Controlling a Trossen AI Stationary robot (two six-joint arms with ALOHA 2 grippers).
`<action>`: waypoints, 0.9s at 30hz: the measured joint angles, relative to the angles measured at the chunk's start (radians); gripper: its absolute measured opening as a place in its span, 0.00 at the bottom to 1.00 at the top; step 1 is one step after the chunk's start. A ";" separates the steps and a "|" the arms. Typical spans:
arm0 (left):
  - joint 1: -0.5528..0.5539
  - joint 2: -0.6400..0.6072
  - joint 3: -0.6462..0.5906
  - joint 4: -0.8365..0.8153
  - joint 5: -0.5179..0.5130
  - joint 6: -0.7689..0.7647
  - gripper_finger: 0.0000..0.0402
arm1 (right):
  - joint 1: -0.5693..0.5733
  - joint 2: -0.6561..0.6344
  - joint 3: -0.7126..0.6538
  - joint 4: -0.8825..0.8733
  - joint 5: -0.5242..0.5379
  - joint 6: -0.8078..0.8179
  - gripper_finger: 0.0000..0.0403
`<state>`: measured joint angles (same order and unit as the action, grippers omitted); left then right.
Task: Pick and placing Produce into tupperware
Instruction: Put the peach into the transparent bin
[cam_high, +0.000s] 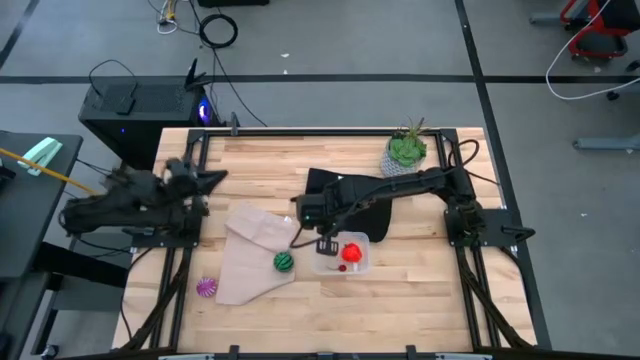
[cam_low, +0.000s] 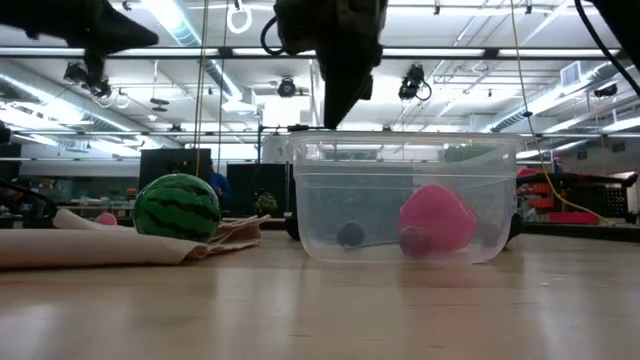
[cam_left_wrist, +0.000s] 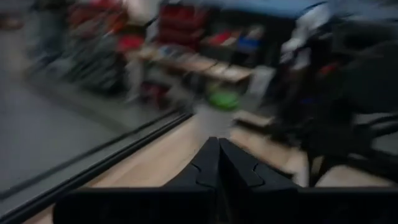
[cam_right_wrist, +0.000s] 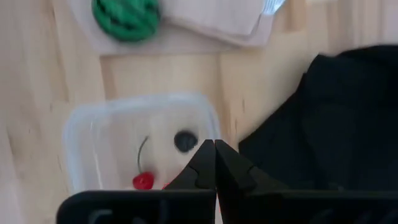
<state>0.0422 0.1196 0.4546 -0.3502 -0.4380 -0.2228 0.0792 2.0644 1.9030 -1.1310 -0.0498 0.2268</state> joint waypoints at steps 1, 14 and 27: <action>0.011 0.026 0.058 -0.075 -0.017 -0.025 0.05 | -0.008 0.000 0.000 0.016 -0.001 -0.001 0.01; 0.205 0.620 0.697 -0.694 -0.022 0.055 0.22 | -0.044 0.000 0.000 0.132 0.002 -0.012 0.02; 0.712 0.578 0.525 -0.497 0.127 -0.139 0.20 | -0.009 0.000 0.000 0.151 0.081 0.037 0.02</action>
<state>0.7542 0.6973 0.9792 -0.8469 -0.3107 -0.3622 0.0699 2.0644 1.9030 -0.9799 0.0316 0.2634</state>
